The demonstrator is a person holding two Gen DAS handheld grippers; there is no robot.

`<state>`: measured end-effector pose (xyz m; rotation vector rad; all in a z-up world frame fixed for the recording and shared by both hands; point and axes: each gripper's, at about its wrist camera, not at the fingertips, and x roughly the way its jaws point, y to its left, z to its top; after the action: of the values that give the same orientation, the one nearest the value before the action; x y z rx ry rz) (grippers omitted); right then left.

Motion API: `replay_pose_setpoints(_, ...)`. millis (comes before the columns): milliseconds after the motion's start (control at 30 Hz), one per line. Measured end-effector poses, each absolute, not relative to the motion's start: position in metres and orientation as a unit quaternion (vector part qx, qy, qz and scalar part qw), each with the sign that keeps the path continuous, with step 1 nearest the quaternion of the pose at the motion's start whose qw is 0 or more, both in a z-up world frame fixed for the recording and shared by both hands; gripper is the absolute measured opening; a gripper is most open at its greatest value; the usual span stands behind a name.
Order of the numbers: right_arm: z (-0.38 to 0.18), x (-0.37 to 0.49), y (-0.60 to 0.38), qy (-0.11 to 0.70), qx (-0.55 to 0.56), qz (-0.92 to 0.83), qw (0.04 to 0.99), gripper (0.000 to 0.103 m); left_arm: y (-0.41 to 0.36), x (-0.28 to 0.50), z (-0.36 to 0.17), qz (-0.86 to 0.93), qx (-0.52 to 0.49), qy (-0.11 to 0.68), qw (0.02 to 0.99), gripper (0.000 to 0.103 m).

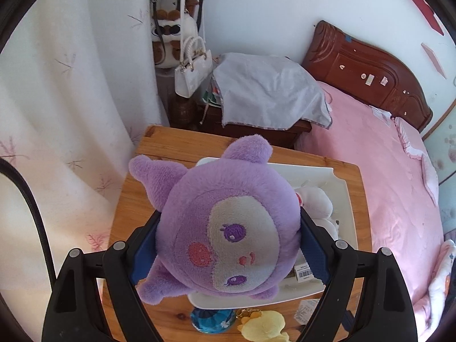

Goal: Organize objects
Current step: 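Carry the purple plush and white box over the tray with both grippers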

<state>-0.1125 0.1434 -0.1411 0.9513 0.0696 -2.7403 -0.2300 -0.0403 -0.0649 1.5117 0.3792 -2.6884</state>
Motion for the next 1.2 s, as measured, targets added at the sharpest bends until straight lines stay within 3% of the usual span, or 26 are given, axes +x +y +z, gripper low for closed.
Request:
replay_pose_setpoints(867,-0.176,-0.152,0.123,0.012,0.351,-0.930,0.104,0.051,-0.010,-0.287,-0.131,-0.822,0.550,0.135,-0.064,0.091)
replay_pose_setpoints(933,-0.176,-0.153,0.123,0.008,0.353,-0.930,0.103,0.054,-0.009,-0.285,-0.130,-0.825,0.545,0.135,-0.067,0.092)
replay_pose_setpoints(1000,-0.176,-0.152,0.123,0.005,0.352,-0.931,0.098,0.067,-0.008,-0.286,-0.128,-0.827,0.543,0.132,-0.066,0.093)
replay_pose_setpoints(1200,-0.173,-0.149,0.129,-0.018,0.343,-0.936,0.083,0.071,-0.002,-0.285,-0.125,-0.832,0.539,0.118,-0.063,0.094)
